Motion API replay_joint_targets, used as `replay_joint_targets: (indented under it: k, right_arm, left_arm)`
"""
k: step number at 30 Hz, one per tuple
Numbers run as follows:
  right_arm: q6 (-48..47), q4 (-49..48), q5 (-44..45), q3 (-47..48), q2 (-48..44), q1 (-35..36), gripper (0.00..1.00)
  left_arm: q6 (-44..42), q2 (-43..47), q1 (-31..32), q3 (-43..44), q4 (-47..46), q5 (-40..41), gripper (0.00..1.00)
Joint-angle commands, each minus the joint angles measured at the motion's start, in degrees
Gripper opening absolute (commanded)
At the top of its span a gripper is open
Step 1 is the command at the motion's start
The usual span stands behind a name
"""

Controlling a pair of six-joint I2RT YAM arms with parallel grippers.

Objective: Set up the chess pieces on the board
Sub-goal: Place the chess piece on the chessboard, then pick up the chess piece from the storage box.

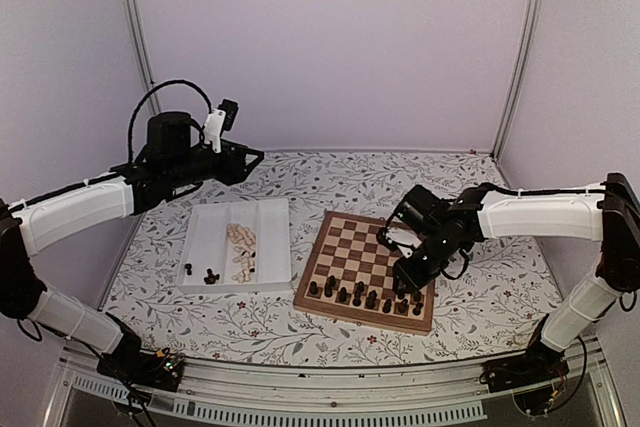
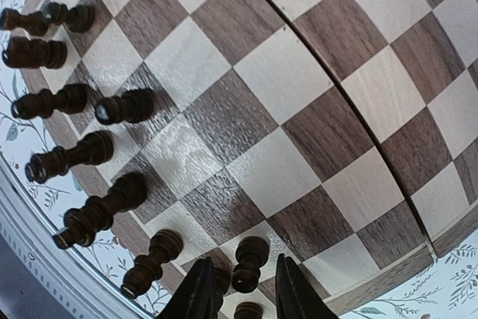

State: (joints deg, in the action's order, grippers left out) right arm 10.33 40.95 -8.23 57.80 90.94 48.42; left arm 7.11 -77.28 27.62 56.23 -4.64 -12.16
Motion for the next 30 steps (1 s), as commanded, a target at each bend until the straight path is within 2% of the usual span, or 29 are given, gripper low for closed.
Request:
replay_joint_targets:
  k: [1,3,5,10,13,18,23,30]
  right_arm:
    - [-0.2,0.5,1.9,4.9,-3.0,0.0,0.33]
    - [-0.8,-0.2,3.2,6.2,-3.2,-0.1,0.34]
    - [-1.3,-1.8,3.6,6.4,-3.2,-0.5,0.34]
    - [-1.8,-7.3,2.2,5.3,-3.5,-0.8,0.35]
    - [-3.2,-8.7,1.1,6.0,-2.6,-1.0,0.36]
    - [-5.8,-9.0,0.1,7.7,-0.8,-1.1,0.36]
    - [-6.3,-9.7,-0.4,6.3,-1.8,-1.0,0.36]
    - [-6.2,-12.0,-1.0,3.0,-3.3,-1.1,0.36]
  left_arm:
    - [1.9,-1.0,0.4,4.9,10.0,11.0,0.55]
    - [6.5,-2.2,0.6,9.2,20.9,16.7,0.54]
    - [10.7,-1.4,0.6,9.5,29.9,19.5,0.54]
    - [20.4,5.9,0.6,-0.4,37.6,21.9,0.50]
    - [23.4,6.1,0.5,-2.7,42.1,22.7,0.48]
    - [26.5,2.2,0.6,-5.2,45.6,21.9,0.49]
    - [28.8,-0.3,0.5,-9.4,44.1,19.8,0.50]
    - [29.2,-4.9,0.3,-10.8,41.8,16.6,0.42]
